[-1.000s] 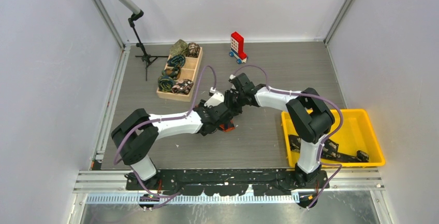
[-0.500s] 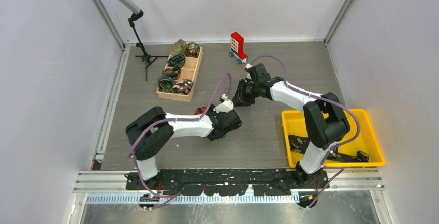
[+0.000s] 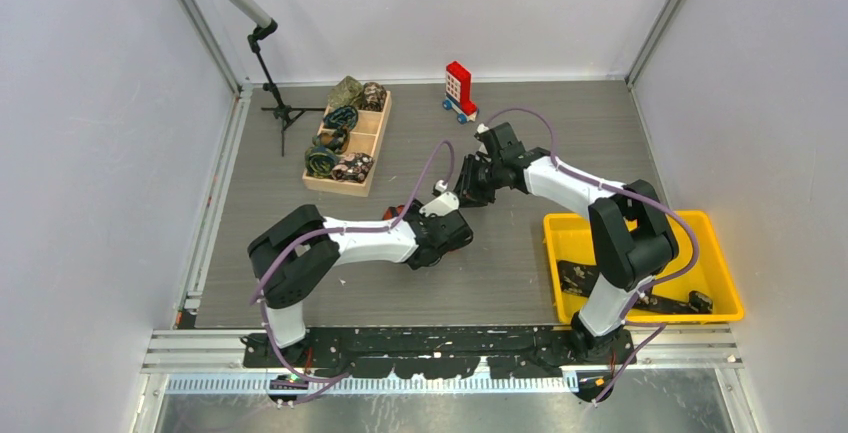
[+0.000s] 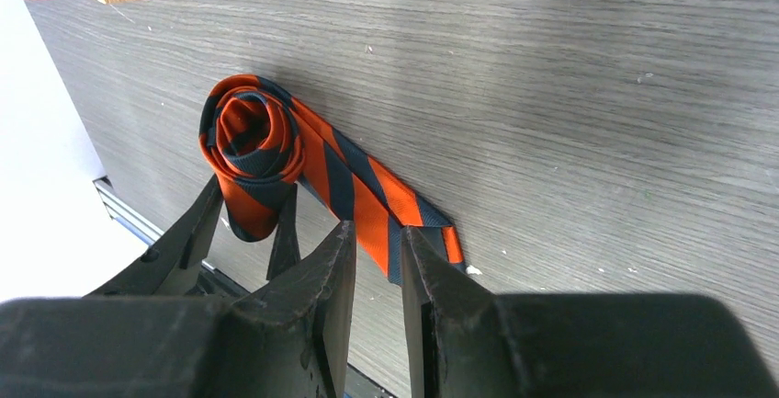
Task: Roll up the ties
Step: Roll the tie at the center of the board.
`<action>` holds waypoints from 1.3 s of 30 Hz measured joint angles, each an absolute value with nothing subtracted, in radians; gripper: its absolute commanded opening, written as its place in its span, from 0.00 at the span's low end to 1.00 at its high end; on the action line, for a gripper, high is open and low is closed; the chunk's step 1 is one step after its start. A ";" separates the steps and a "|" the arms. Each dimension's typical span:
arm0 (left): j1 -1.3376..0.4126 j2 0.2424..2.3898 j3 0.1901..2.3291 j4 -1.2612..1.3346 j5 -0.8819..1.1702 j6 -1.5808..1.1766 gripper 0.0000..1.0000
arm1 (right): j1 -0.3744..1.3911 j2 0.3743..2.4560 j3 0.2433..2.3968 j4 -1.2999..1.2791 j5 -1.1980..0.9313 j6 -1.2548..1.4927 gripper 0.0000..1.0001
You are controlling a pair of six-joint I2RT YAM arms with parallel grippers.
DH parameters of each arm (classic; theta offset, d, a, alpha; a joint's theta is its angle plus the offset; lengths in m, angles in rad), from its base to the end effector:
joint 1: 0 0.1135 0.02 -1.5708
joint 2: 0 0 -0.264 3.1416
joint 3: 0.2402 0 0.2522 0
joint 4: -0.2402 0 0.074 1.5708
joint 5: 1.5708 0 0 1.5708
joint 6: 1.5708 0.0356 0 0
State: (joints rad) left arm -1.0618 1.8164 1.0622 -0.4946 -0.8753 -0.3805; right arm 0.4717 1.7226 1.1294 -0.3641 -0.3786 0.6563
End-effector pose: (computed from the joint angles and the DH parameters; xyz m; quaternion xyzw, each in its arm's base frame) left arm 0.1868 -0.2787 0.1537 0.2347 0.8654 0.2183 0.3853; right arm 0.3131 0.1745 0.1997 0.0297 0.9375 0.3101 0.1547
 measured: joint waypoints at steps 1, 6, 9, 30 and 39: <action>-1.062 1.816 1.066 -0.497 -0.866 -0.381 0.51 | 0.472 1.723 1.129 -0.366 -0.379 0.656 0.30; -1.062 1.816 1.089 -0.527 -0.833 -0.381 0.55 | 0.471 1.721 1.132 -0.381 -0.379 0.656 0.30; -1.061 1.816 1.102 -0.545 -0.821 -0.382 0.61 | 0.469 1.721 1.140 -0.391 -0.378 0.656 0.30; -1.044 1.609 1.154 -0.667 -0.641 -0.384 0.81 | 0.522 1.721 1.234 -0.417 -0.379 0.682 0.37; -0.798 1.260 0.966 -0.624 -0.423 -0.361 0.80 | 0.649 1.739 1.341 -0.419 -0.367 0.712 0.34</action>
State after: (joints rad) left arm -0.7979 1.2598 0.9661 -0.6243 -0.4229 -0.3614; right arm 0.6495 1.7393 1.3407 -0.4191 -0.3672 0.7124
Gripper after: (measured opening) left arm 0.808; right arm 0.371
